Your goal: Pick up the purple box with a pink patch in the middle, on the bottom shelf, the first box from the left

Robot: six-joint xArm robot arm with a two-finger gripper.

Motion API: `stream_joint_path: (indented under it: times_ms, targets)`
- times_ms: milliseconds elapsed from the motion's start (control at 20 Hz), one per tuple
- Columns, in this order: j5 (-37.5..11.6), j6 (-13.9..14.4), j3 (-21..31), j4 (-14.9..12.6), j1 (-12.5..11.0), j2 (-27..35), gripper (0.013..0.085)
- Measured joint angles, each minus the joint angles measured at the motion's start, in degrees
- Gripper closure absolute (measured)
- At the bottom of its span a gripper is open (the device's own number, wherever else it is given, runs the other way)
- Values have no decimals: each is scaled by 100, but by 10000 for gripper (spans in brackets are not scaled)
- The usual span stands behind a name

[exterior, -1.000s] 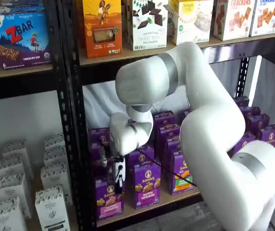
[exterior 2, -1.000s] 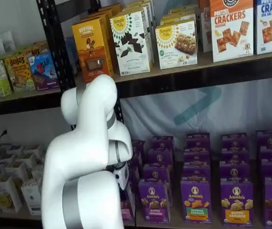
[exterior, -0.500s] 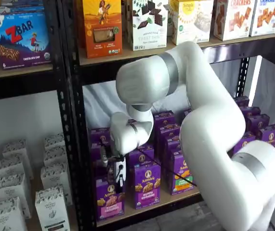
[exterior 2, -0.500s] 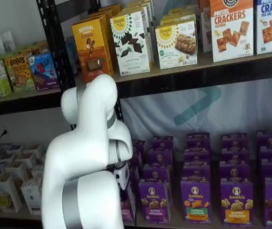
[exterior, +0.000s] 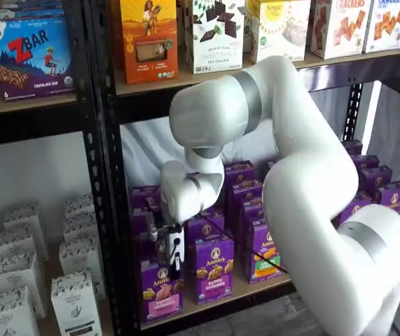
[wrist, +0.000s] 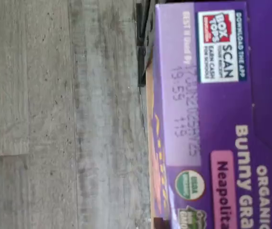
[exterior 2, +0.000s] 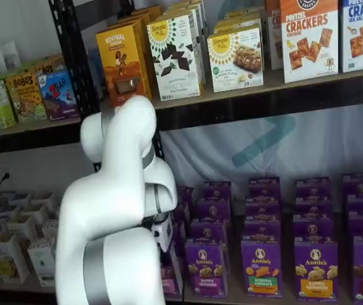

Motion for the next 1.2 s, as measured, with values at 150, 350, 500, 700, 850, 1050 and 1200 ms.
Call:
stream_joint_path:
  times_ms: [150,350,500,700,850,1050,1200]
  targets:
    - [-38,89,261,-85,14,-193,650]
    - [-216,164,761,-154,29,-543,650]
    - [-418,135,1253,-128,25,-913,650]
    - [-561,52,1815,-72,-6,-1392,650]
    - [-527,99,2191,-158,-41,-1775,650]
    - [-461,333,2578,-458,-91,-2210,650]
    - [-411,518,2882,-724,-153,-2559,650]
